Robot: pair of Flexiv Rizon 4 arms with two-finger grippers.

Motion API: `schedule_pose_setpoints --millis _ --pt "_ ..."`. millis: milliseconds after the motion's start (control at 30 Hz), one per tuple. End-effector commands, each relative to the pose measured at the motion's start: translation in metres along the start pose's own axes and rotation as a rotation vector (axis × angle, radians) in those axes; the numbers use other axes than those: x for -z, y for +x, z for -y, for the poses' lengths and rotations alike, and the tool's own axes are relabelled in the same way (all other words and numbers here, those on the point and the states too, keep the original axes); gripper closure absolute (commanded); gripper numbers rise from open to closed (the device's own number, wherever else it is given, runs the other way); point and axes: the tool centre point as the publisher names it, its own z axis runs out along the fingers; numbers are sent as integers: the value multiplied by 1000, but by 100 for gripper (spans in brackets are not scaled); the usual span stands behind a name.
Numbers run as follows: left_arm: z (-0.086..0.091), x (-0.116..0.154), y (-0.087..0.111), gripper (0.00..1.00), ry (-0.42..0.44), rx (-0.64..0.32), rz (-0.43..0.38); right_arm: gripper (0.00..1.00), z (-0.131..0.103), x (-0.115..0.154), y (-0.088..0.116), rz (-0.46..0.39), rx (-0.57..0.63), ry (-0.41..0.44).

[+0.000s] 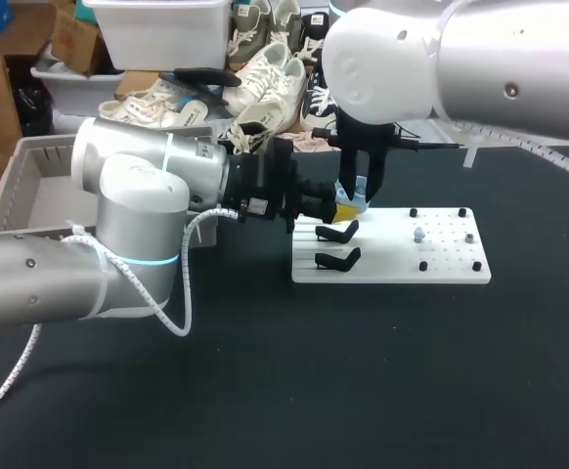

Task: Pick up each earbud case from the left stands, insert the matching earbuds, close the lid, and place the case in the box.

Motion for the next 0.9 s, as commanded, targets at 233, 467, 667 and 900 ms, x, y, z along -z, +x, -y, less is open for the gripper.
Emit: schedule_pose_setpoints --millis 233,467,667,900 --pt "0 0 0 100 -1 -1 2 78 4 1 4 1 -3 -3" --pt "0 0 0 100 -1 -1 2 74 7 5 6 8 -8 -11" --pt "0 0 0 100 -1 -1 2 74 21 14 11 26 -36 -52" --pt "0 0 0 100 -1 -1 2 77 52 10 11 94 -60 -88"
